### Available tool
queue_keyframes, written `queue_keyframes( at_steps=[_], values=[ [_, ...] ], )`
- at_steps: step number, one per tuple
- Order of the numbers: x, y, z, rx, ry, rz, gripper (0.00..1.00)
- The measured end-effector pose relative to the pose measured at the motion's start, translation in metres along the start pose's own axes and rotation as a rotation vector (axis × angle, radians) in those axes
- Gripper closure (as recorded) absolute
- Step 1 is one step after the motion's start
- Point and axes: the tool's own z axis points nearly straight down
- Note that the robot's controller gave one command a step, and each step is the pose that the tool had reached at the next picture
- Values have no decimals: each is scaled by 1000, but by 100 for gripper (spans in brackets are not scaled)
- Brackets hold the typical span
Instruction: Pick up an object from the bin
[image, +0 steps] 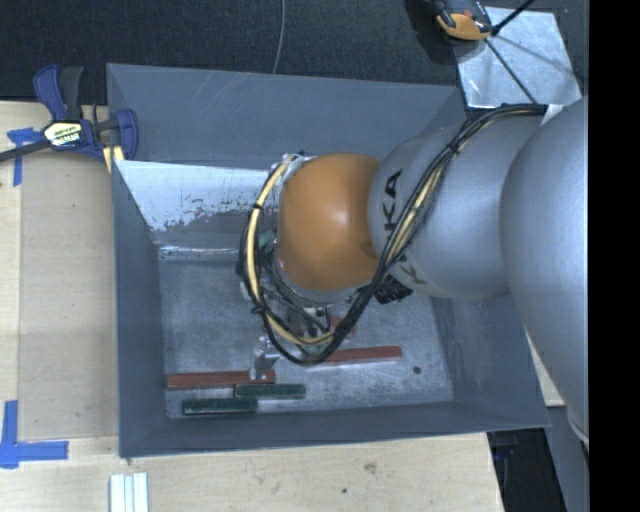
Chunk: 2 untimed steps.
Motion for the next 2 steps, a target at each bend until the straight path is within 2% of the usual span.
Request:
queue_keyframes(
  at_steps=[1,2],
  values=[
    [32,59,65,5,-2,-15,0],
    [27,53,58,-4,-11,-9,0]
  ],
)
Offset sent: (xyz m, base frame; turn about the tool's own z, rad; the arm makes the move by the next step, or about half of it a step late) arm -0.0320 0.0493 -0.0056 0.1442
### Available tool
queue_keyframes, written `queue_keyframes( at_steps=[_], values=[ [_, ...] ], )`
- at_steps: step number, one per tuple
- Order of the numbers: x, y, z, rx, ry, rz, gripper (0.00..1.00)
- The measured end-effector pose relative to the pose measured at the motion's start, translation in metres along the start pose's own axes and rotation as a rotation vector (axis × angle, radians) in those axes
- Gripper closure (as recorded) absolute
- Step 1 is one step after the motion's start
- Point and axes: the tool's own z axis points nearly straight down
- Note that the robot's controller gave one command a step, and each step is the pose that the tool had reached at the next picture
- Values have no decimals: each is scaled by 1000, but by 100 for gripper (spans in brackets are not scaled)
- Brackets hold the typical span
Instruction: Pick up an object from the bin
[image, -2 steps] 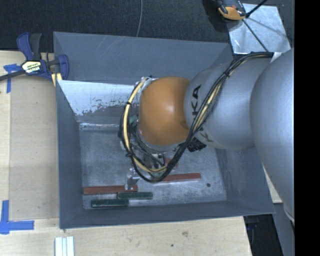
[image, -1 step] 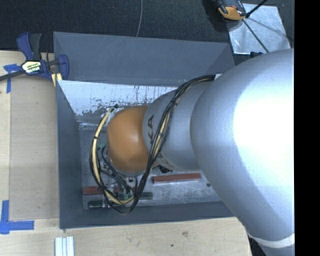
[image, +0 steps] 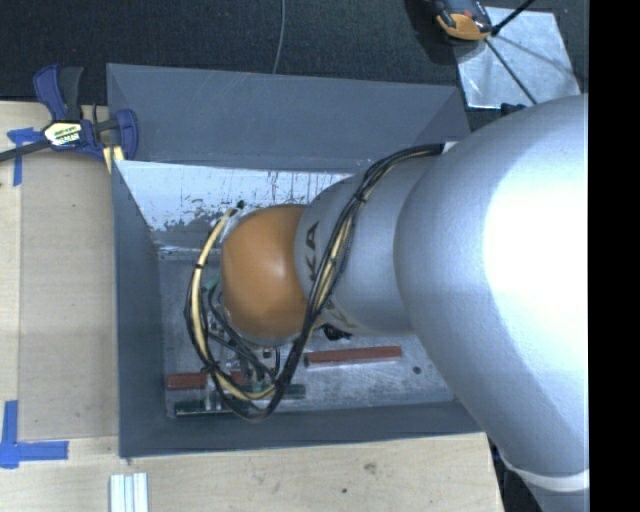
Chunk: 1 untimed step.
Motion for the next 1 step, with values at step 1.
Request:
queue_keyframes(
  at_steps=[1],
  values=[
    [4,13,-12,5,9,279,0]
  ],
)
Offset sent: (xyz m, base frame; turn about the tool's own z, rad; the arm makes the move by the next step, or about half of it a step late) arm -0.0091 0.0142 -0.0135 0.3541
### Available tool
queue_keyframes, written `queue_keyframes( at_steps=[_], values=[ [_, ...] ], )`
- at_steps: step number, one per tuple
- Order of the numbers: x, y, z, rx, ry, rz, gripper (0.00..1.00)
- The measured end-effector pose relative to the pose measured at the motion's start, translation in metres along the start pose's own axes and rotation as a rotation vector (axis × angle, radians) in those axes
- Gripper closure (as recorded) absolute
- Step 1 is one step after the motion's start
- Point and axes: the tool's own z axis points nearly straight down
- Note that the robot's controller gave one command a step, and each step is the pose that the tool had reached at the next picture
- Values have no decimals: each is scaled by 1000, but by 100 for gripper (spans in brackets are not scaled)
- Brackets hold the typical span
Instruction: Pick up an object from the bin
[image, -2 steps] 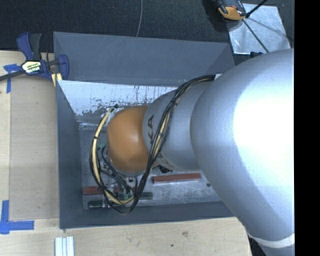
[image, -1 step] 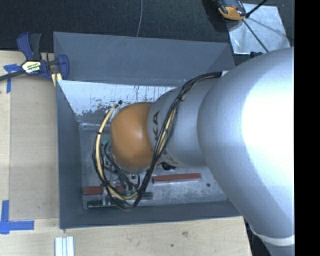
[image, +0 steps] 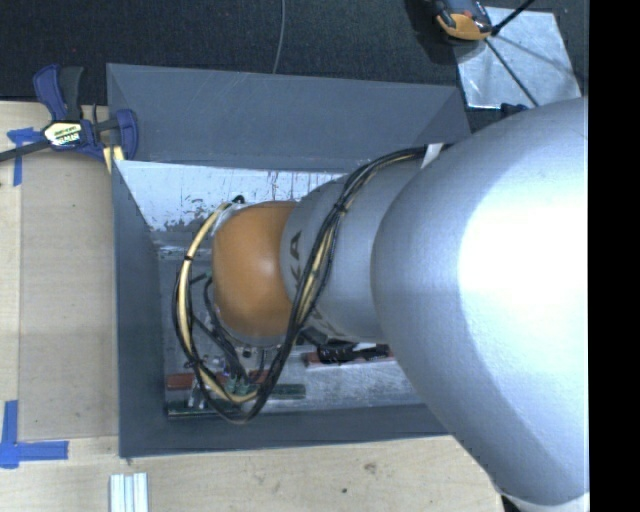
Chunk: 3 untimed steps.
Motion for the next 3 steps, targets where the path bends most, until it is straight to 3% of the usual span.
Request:
queue_keyframes(
  at_steps=[1,2,3],
  values=[
    [-1,5,17,-12,-10,75,0],
    [-8,-19,19,-12,-19,16,100],
    [-8,-19,19,-12,-19,16,100]
  ],
)
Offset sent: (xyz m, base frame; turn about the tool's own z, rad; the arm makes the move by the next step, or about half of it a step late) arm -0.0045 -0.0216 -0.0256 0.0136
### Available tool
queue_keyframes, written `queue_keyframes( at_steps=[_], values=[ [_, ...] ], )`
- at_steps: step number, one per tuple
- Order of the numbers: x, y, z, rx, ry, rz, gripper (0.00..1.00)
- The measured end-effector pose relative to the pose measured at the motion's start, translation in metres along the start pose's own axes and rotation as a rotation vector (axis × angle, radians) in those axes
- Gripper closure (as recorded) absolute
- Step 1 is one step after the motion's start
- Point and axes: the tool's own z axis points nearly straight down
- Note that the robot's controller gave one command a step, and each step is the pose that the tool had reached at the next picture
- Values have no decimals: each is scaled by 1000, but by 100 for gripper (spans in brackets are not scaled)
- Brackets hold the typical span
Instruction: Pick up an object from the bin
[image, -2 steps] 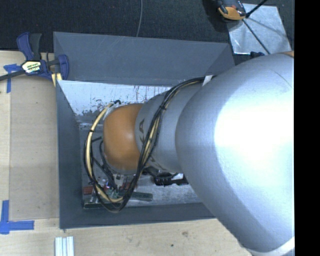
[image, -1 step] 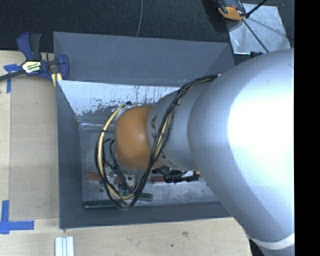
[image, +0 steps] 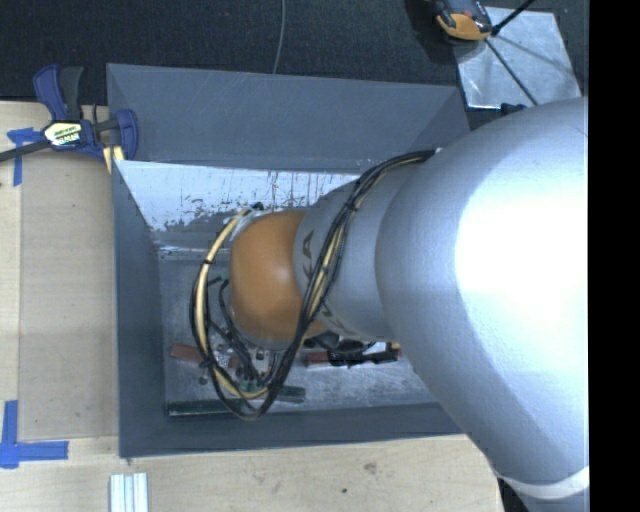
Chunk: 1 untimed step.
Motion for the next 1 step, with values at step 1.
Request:
queue_keyframes(
  at_steps=[1],
  values=[
    [0,0,-2,3,5,0,100]
  ],
)
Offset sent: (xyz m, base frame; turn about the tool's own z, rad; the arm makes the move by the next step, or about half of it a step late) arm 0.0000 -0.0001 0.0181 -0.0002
